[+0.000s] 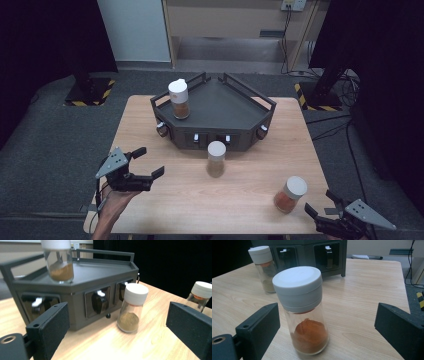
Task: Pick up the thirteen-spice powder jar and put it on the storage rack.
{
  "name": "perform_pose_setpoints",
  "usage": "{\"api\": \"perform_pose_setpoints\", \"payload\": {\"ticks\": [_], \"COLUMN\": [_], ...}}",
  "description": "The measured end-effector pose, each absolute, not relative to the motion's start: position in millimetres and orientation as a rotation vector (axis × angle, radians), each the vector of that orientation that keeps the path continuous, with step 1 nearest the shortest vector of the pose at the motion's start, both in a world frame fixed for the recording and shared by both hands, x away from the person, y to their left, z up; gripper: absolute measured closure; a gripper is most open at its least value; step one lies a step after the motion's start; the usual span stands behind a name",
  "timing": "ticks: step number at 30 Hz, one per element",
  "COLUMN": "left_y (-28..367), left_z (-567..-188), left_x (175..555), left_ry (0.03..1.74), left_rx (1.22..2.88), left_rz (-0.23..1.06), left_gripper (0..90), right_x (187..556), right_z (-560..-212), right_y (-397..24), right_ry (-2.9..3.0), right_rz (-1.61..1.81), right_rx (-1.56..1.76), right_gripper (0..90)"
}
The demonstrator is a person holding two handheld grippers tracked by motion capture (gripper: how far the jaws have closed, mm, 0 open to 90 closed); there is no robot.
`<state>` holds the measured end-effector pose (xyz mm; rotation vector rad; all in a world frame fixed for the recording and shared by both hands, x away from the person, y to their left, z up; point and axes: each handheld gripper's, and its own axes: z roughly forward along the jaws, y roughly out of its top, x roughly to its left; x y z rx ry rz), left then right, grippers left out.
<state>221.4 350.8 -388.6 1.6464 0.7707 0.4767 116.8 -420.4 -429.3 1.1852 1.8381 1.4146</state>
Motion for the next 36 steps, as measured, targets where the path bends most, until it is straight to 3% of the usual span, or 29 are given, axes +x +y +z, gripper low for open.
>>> {"api": "perform_pose_setpoints", "payload": {"ticks": [15, 36], "left_y": [382.0, 398.1], "left_z": [-438.6, -464.8], "left_x": [188.6, 185.3], "left_ry": [0.885, 0.879], "left_rx": [1.618, 1.628], "left_rz": [0.475, 0.454], "left_gripper": [4.0, 3.2], "right_x": [117.1, 118.5], "right_z": [-429.0, -428.9], "right_y": [-419.6, -419.0], "right_ry": [1.843, 1.852], "right_rz": [1.411, 1.406], "right_rx": [1.181, 1.174], "right_gripper": [6.2, 6.4]}}
